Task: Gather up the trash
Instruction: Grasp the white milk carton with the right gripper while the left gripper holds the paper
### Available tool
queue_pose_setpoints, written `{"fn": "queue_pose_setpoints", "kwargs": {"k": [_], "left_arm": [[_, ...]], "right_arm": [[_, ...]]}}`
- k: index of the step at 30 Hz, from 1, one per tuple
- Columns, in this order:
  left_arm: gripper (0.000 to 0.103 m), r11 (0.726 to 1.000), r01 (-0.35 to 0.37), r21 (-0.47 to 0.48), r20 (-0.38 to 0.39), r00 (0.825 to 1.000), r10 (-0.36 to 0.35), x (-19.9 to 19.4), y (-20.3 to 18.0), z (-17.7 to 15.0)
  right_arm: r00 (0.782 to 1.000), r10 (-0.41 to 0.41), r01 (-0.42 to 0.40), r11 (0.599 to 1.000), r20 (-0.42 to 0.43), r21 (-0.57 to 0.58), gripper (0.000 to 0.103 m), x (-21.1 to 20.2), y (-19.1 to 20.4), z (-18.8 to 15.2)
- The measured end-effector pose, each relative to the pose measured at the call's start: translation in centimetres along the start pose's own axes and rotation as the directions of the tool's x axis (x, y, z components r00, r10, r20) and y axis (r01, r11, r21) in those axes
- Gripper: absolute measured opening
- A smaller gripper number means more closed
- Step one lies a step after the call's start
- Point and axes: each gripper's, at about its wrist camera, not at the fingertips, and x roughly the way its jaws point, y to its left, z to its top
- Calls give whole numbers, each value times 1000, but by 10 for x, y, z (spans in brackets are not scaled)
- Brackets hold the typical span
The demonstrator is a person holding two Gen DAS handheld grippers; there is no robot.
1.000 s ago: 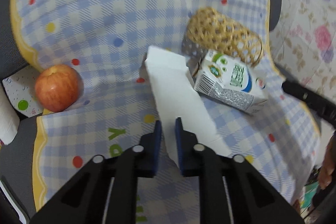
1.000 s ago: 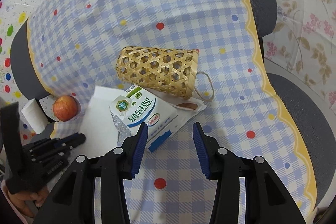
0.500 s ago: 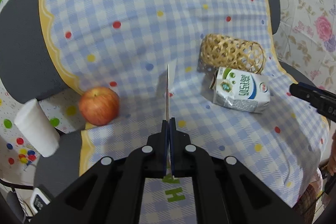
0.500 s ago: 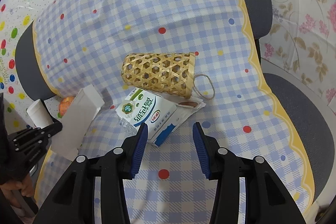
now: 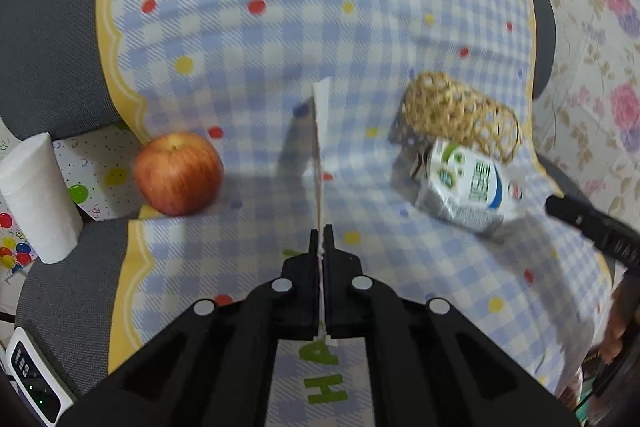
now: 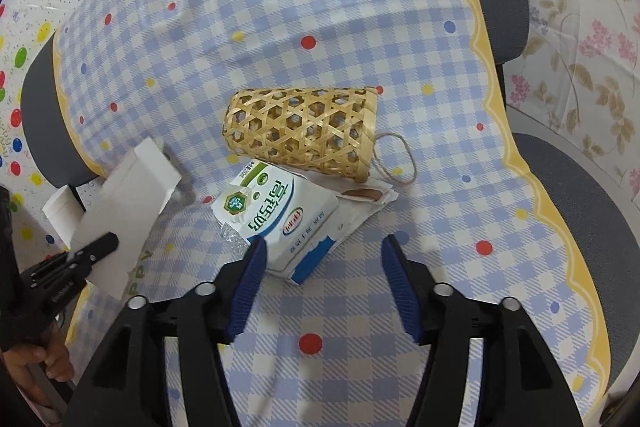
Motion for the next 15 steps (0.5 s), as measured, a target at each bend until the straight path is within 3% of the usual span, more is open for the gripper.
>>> {"fn": "queue_pose_setpoints", "kwargs": {"k": [7, 11, 15], "left_arm": [[0, 1000, 20, -2, -1, 1000, -20, 2, -4, 2], [0, 1000, 24, -3, -11, 1000, -24, 8, -5, 1], [0, 1000, 25, -5, -16, 1000, -25, 9, -3, -1]], "right_arm": [[999, 34, -34, 999, -19, -9, 78, 30, 4, 10], [999, 51, -51, 999, -12, 1, 77, 43, 1, 18], [995, 96, -96, 995, -24, -13, 68, 53, 4, 23]]}}
